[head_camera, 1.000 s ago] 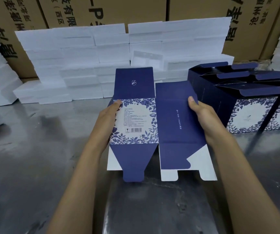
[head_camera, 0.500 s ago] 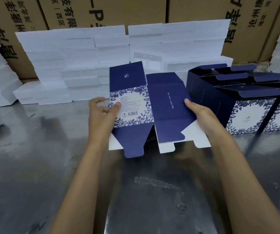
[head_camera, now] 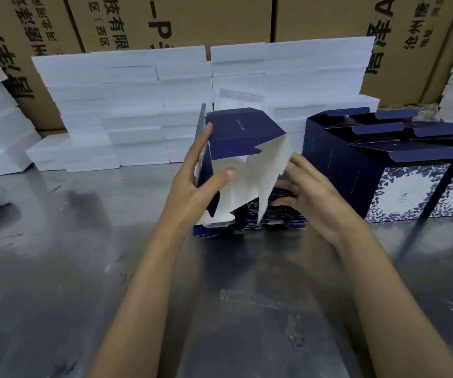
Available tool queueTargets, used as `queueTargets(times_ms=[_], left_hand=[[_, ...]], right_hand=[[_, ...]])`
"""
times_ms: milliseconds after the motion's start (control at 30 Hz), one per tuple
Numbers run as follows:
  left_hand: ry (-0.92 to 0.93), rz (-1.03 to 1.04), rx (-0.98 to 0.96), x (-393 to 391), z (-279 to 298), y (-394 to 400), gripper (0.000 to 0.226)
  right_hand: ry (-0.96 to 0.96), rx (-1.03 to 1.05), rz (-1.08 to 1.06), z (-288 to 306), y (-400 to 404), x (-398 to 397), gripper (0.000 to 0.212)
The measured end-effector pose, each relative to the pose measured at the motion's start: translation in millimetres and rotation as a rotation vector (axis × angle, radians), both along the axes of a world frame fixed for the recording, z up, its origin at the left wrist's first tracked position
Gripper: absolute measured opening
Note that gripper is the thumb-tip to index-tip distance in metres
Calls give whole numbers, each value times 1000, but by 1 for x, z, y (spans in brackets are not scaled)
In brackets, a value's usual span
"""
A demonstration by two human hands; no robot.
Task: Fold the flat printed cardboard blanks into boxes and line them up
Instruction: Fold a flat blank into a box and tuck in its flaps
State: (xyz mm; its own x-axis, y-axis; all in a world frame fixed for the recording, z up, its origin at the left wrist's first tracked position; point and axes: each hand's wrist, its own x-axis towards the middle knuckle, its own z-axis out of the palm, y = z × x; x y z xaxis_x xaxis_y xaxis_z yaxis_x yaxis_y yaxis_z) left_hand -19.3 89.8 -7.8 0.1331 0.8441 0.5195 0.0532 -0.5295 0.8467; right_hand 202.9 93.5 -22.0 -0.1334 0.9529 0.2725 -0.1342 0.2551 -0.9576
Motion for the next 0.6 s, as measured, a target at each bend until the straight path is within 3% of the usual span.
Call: queueTargets(times_ms=[133,233,600], left_hand=[[-128,176,24,-2,5,1,37],[-159,203,21,-2,5,1,27],[-188,174,65,3,7,0,33]], right_hand=[[-60,100,-55,1,-5,-14,43],[-107,164,-107,0,-5,-25,46],[-258,252,-432,-16,3,-49,55]])
